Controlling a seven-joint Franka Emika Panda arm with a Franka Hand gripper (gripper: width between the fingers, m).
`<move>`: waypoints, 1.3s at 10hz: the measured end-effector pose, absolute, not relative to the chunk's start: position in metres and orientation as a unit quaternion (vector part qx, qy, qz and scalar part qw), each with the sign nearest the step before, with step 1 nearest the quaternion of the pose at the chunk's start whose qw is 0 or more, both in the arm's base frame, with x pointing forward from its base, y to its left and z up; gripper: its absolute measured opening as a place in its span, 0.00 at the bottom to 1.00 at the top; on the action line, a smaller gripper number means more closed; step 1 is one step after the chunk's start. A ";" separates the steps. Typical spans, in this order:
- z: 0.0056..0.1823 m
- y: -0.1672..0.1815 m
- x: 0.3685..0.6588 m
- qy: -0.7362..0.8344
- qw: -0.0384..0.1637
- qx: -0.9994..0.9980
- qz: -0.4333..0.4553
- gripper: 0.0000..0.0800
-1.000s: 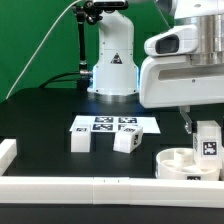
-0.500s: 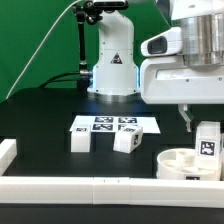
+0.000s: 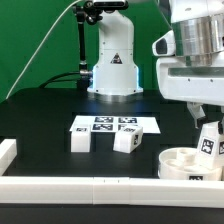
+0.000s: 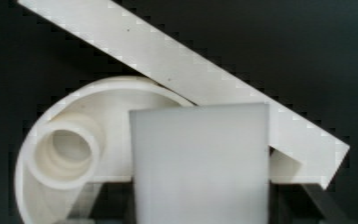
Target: Assemble stool
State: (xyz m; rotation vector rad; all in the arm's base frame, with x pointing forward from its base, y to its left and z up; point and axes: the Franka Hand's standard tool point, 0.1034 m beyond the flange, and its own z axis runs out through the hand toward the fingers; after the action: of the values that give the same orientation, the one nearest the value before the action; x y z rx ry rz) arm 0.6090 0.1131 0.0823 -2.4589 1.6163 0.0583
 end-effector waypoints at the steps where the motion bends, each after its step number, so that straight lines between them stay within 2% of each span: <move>1: 0.082 0.114 0.609 0.574 0.099 -0.813 0.023 0.42; 4: 0.082 0.115 0.609 0.643 0.101 -0.758 0.035 0.42; 9: 0.082 0.117 0.610 0.852 0.139 -0.502 0.059 0.42; 13: 0.083 0.120 0.612 0.888 0.148 -0.429 0.068 0.42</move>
Offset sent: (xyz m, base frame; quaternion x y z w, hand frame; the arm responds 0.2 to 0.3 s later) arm 0.0000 0.0000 0.0000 0.0000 0.0000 0.1296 0.9916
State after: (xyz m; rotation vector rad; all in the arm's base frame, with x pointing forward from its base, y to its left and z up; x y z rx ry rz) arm 0.6122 0.1199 0.0830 -1.2352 2.5555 0.1946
